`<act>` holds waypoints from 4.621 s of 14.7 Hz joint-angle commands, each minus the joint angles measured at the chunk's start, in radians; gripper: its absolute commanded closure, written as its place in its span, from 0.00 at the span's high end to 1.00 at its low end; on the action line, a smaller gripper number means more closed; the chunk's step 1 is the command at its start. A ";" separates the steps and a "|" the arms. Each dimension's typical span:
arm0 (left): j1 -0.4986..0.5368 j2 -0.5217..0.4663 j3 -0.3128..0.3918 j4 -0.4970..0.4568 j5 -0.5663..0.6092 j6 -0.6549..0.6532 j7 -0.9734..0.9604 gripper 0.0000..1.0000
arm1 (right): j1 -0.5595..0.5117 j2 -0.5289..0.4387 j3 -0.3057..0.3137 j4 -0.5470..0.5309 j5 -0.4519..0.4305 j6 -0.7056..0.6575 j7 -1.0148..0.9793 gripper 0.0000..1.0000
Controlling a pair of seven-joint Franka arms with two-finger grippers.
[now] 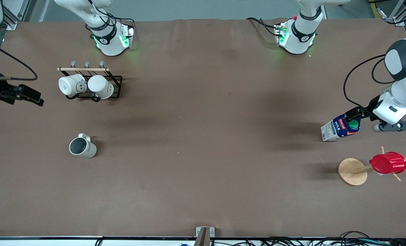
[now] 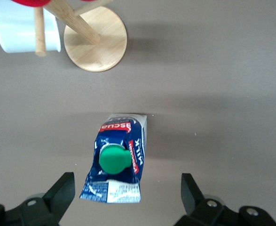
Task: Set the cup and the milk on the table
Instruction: 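Grasp the milk carton with the left gripper while the right gripper grasps the mug, then carry the mug and carton toward the table middle with both grippers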
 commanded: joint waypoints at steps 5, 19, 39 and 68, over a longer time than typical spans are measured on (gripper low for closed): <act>0.000 0.051 0.018 0.000 0.027 0.055 0.006 0.99 | -0.013 0.096 -0.013 -0.236 -0.011 0.348 -0.178 1.00; 0.012 0.097 0.019 -0.043 0.028 0.113 0.006 0.98 | -0.017 0.363 -0.076 -0.371 -0.012 0.815 -0.459 0.99; 0.025 -0.007 0.010 -0.051 0.028 0.033 0.032 0.03 | 0.021 0.270 -0.055 -0.305 0.005 0.589 -0.243 0.00; 0.016 -0.010 -0.171 0.141 0.025 -0.054 0.002 0.05 | 0.561 0.656 0.243 0.127 -0.150 0.596 0.947 0.03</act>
